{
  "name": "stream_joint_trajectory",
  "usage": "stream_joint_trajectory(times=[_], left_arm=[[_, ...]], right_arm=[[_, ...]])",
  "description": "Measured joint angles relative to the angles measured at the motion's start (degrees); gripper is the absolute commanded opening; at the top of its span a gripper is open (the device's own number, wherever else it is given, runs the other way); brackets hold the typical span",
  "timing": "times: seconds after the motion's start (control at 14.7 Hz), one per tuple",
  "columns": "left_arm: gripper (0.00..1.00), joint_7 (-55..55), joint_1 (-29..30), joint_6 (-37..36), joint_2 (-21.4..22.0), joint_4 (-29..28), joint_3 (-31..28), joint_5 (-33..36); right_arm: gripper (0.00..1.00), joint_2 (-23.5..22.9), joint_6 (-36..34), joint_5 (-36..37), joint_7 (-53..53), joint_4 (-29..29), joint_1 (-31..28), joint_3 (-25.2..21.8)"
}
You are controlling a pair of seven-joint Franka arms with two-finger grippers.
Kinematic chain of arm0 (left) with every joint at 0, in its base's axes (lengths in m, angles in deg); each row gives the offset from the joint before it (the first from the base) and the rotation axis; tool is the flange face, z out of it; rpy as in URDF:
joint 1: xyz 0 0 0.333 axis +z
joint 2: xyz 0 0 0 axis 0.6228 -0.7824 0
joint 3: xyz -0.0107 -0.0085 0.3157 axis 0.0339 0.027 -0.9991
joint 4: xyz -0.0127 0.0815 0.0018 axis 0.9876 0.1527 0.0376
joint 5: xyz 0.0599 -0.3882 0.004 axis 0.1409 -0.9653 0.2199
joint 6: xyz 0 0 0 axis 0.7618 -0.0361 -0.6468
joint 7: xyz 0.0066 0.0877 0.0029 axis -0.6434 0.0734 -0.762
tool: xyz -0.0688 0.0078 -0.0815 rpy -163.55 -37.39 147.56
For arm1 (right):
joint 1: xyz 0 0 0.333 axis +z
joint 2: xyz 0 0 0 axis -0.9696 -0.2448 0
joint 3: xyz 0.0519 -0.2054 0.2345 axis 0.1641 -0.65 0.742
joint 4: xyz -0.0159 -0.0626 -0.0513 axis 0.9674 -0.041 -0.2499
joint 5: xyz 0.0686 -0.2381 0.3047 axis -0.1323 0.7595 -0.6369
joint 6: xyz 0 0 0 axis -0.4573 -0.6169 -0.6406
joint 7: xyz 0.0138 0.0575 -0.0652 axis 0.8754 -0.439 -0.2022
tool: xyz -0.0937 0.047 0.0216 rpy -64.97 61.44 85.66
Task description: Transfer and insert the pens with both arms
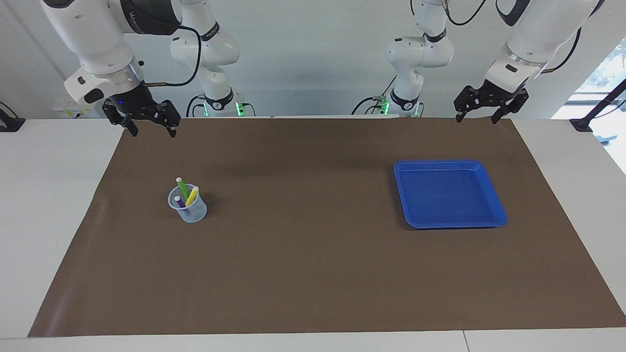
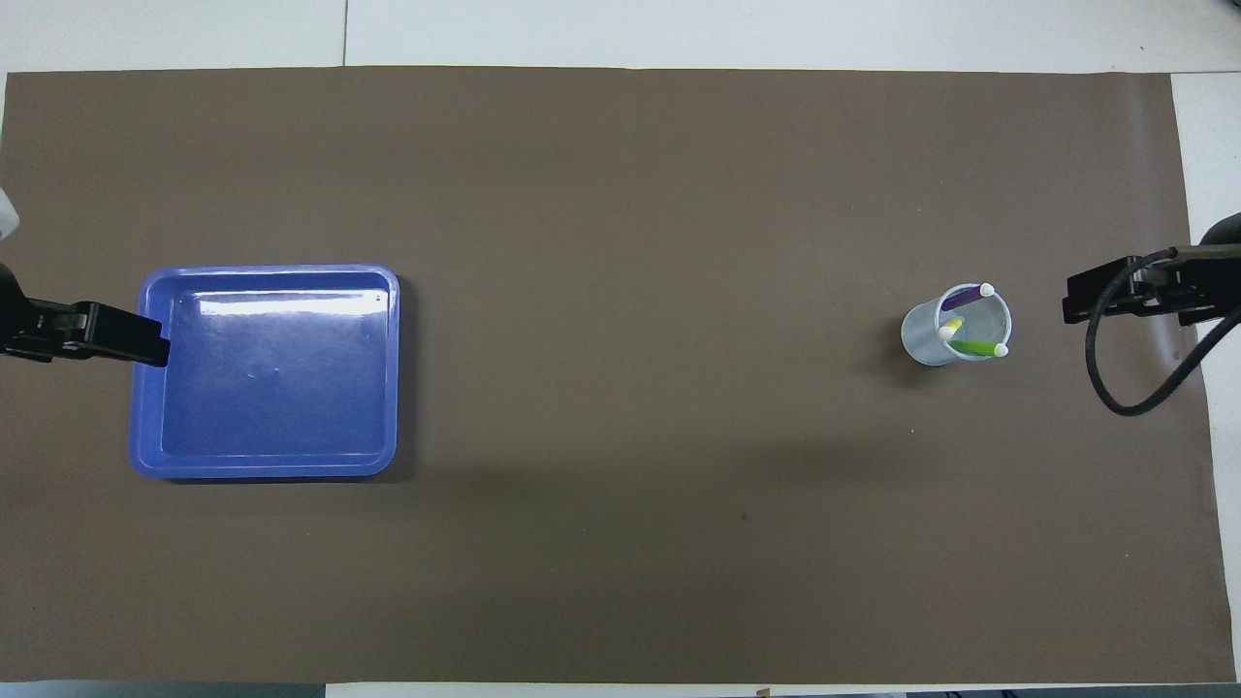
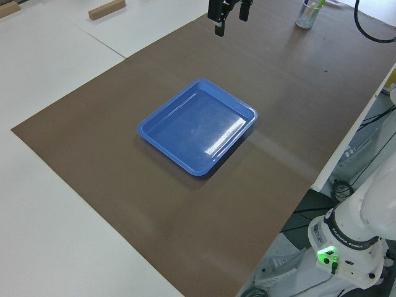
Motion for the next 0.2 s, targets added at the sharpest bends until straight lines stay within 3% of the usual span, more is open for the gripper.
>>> stream_joint_trajectory(times=[0.2], left_arm=[[1.0, 0.0, 0.1, 0.0, 0.2, 0.0, 0.0, 0.0]], right_arm=[[1.0, 0.0, 0.0, 0.0, 0.0, 0.0, 0.0, 0.0]])
